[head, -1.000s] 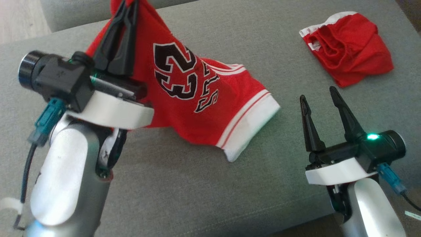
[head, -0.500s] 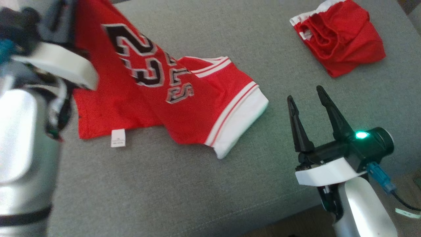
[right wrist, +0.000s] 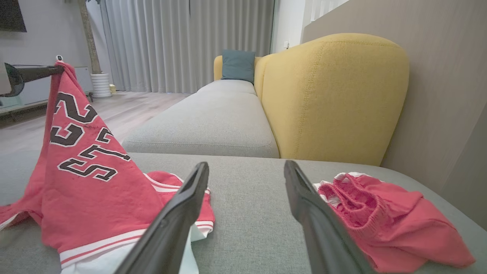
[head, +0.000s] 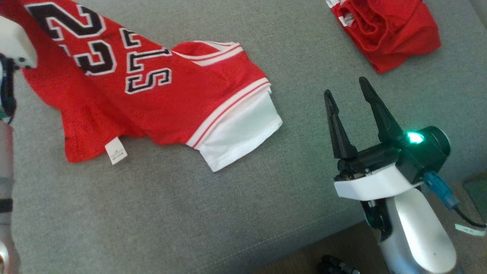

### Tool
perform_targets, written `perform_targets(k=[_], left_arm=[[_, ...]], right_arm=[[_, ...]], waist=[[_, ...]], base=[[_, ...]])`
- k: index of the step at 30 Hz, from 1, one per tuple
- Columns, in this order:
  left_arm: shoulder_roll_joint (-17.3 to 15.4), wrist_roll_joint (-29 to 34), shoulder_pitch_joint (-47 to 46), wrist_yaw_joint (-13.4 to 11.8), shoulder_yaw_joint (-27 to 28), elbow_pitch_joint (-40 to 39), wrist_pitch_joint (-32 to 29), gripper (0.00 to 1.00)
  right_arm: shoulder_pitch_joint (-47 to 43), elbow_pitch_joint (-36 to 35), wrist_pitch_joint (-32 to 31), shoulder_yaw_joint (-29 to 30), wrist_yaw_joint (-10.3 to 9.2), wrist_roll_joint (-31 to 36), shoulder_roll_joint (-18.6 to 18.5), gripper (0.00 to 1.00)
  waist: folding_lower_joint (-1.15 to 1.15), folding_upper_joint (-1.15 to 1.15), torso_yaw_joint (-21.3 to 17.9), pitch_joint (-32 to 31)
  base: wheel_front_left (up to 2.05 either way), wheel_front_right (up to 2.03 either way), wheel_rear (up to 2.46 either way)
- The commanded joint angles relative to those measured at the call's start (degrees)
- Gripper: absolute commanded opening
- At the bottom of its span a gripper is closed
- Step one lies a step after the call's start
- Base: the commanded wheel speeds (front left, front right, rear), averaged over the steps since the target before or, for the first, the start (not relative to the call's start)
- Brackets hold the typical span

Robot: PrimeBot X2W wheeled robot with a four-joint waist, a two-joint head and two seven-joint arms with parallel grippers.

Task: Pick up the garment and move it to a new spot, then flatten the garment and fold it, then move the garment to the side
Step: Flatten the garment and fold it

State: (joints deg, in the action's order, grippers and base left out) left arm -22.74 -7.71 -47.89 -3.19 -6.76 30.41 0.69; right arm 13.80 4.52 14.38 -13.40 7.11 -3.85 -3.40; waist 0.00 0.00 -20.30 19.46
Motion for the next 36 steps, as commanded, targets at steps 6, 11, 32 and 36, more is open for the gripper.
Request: perform_targets(k=[6, 11, 32, 36], left_arm=[[-4.3, 0.6, -5.0, -2.4, 2.9, 3.8, 1.9, 0.0], [-3.9, -0.6, -5.4, -1.4, 2.6, 7.7, 1.6, 1.0], [4.1, -7.2, 3.7, 4.1, -0.1, -1.0, 7.7, 1.0], [6.7, -9.2, 11.8, 3.1, 0.2, -7.3, 9.7, 1.0]], right_arm=[[2.1, -1.9, 0.6, -2.0, 0.37, -1.3, 0.5, 1.0], [2.1, -1.3, 0.6, -2.5, 0.37, -1.9, 0.5, 1.0], [-0.8, 4.2, 0.6, -0.3, 0.37, -2.9, 0.5, 1.0], [-2.0, 4.1, 0.6, 1.7, 0.37, -4.1, 0.5, 1.0]], waist=[[0.0, 0.0, -0.4, 0.9], [0.0, 0.0, 0.3, 0.7], [0.0, 0.0, 9.3, -7.3], [0.0, 0.0, 10.6, -9.2]], base=[[0.0, 0.0, 0.0], [0.0, 0.0, 0.0], [0.0, 0.0, 0.0], [0.0, 0.0, 0.0]])
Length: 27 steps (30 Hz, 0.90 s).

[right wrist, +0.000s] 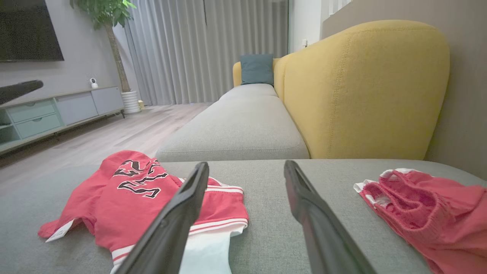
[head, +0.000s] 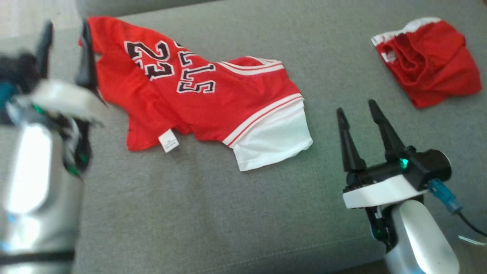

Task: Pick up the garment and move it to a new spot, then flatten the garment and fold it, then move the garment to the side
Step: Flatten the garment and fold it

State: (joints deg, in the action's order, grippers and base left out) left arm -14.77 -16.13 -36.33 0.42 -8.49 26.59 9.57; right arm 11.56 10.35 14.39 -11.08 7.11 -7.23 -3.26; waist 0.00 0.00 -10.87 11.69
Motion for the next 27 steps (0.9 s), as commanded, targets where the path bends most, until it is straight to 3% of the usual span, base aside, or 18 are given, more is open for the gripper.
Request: perform_targets(k=[1, 9, 15, 27], left_arm=[[-0.6, -1.2, 2.6, -0.7, 1.9, -5.2, 1.3, 1.0], [4.5, -3.0, 22.9, -4.0, 1.8, -17.2, 4.4, 1.0], [6.5, -2.0, 32.2, -5.8, 1.5, -20.3, 5.2, 1.0], [9.5, 1.1, 37.8, -6.4, 0.4, -22.1, 5.4, 1.0]], right_arm=[[-0.1, -1.7, 0.6, -0.1, 0.37, -0.9, 0.4, 1.0], [-2.1, -1.9, 0.6, 2.6, 0.37, -0.7, 0.4, 1.0], [-3.2, -1.6, 0.6, 3.6, 0.37, -0.8, 0.4, 1.0], [-5.4, 0.8, 0.6, 2.7, 0.37, -2.4, 0.4, 1.0]], waist=[[0.0, 0.0, 1.5, -1.9], [0.0, 0.0, 4.1, -5.7], [0.0, 0.0, 5.7, -7.0], [0.0, 0.0, 6.4, -8.8]], base=[[0.0, 0.0, 0.0], [0.0, 0.0, 0.0], [0.0, 0.0, 0.0], [0.0, 0.0, 0.0]])
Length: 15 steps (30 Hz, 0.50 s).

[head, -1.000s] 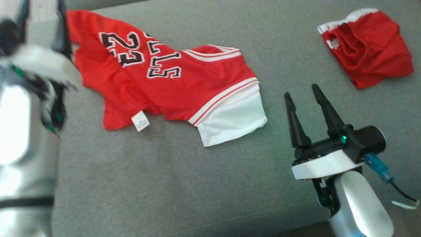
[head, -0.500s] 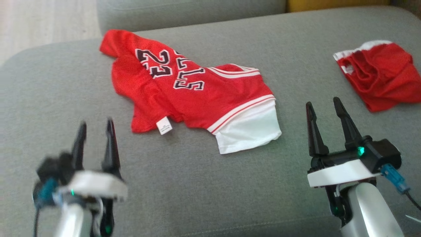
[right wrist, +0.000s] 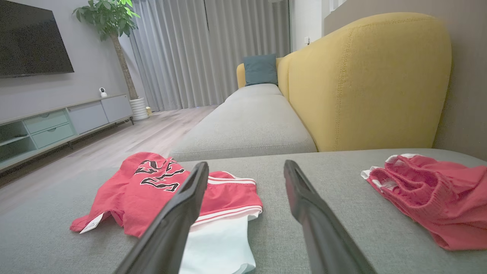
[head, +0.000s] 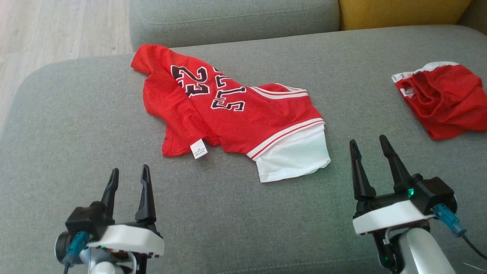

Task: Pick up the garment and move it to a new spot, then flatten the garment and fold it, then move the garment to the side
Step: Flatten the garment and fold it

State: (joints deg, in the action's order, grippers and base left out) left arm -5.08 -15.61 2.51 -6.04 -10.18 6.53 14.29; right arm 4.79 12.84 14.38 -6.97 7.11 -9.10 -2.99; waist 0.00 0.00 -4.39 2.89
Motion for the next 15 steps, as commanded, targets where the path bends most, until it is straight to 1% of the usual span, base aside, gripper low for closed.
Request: perform_targets(k=[1, 15], left_arm=[[0.0, 0.6, -1.0, 0.2, 2.2, -2.1, 0.7, 1.0], [1.4, 2.2, -0.9, 2.2, 3.7, -1.7, 0.7, 1.0]], right_arm=[[1.4, -1.6, 0.6, -1.5, 0.37, -0.6, 0.1, 1.0], [1.3, 0.6, 0.6, -1.4, 0.37, -0.1, 0.1, 1.0]], waist=[[0.0, 0.0, -0.1, 0.0], [0.0, 0.0, -0.4, 0.0]], base=[[0.0, 0.0, 0.0], [0.0, 0.0, 0.0]])
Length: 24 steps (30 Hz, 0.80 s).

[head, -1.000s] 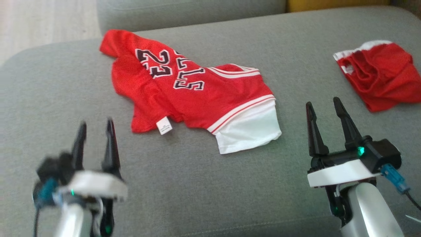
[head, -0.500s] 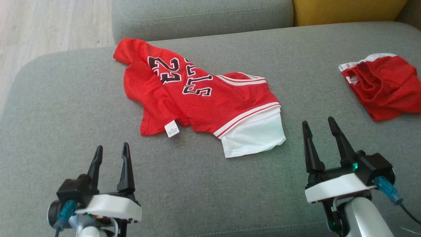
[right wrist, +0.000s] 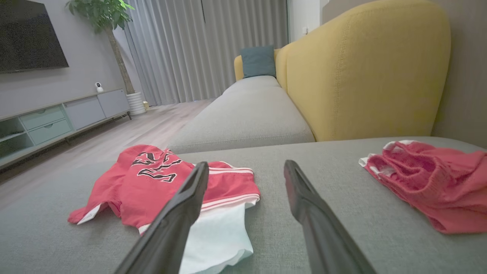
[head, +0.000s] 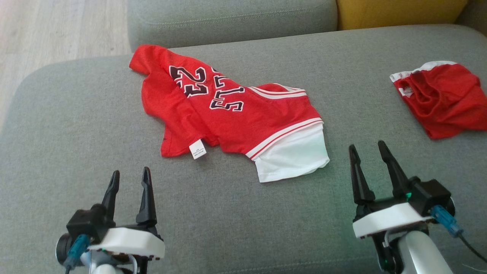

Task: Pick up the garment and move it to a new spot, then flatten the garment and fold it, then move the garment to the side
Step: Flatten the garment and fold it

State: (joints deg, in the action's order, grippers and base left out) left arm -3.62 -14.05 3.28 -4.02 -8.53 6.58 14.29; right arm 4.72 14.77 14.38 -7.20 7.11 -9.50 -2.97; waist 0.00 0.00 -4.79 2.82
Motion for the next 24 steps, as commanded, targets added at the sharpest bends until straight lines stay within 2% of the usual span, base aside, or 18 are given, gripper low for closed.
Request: perform_targets(k=[1, 9, 24], left_arm=[[0.0, 0.7, -1.6, 0.2, 2.0, -1.7, 0.7, 1.0], [0.5, 1.0, -1.9, 0.8, 1.3, -0.9, 0.7, 1.0], [0.7, 0.2, -3.4, 0.7, -0.1, 0.0, 0.7, 1.0]], right_arm=[[1.3, -0.7, 0.6, -0.9, 0.37, 0.4, 0.1, 1.0], [5.9, 12.6, -1.2, 1.0, 0.37, 1.9, 0.1, 1.0], [15.1, 28.5, -4.7, -0.4, 0.37, 1.3, 0.1, 1.0]], waist=[[0.0, 0.0, 0.1, 0.1], [0.0, 0.0, 1.3, 1.1], [0.0, 0.0, 5.0, 3.9]], base=[[0.0, 0.0, 0.0], [0.0, 0.0, 0.0], [0.0, 0.0, 0.0]])
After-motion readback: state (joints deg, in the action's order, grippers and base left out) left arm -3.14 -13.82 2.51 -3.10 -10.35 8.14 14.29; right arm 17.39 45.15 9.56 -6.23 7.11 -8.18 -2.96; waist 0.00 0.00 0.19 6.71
